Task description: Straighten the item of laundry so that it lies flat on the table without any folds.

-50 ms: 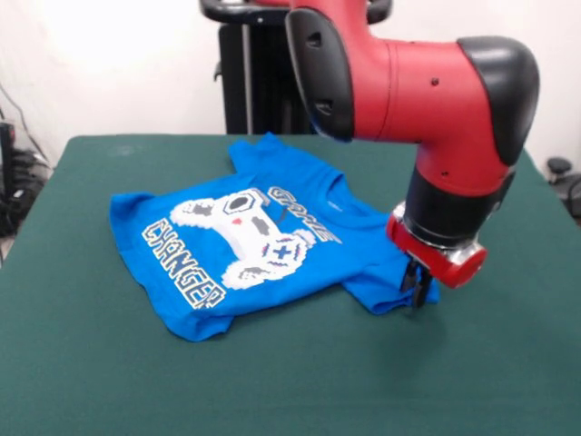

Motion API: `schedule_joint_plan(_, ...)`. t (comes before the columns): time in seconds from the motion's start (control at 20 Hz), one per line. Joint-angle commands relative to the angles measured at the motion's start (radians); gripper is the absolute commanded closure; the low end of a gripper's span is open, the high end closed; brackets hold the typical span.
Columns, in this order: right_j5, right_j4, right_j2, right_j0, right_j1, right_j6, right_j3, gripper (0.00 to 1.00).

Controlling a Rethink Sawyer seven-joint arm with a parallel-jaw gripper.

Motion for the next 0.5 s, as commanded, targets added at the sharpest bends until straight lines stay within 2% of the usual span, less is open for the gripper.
schedule_joint_plan(0.05, 0.012, -0.100, 0.010, 0.086, 0.007, -0.061, 0.086, 1.00)
schedule_joint_plan(0.2, 0.064, -0.112, 0.028, 0.064, -0.032, -0.109, 0.103, 1.00)
schedule_joint_plan(0.35, 0.105, -0.125, 0.050, 0.044, -0.042, -0.140, 0.077, 1.00)
schedule_joint_plan(0.5, 0.096, -0.141, 0.065, 0.035, -0.031, -0.149, 0.058, 1.00)
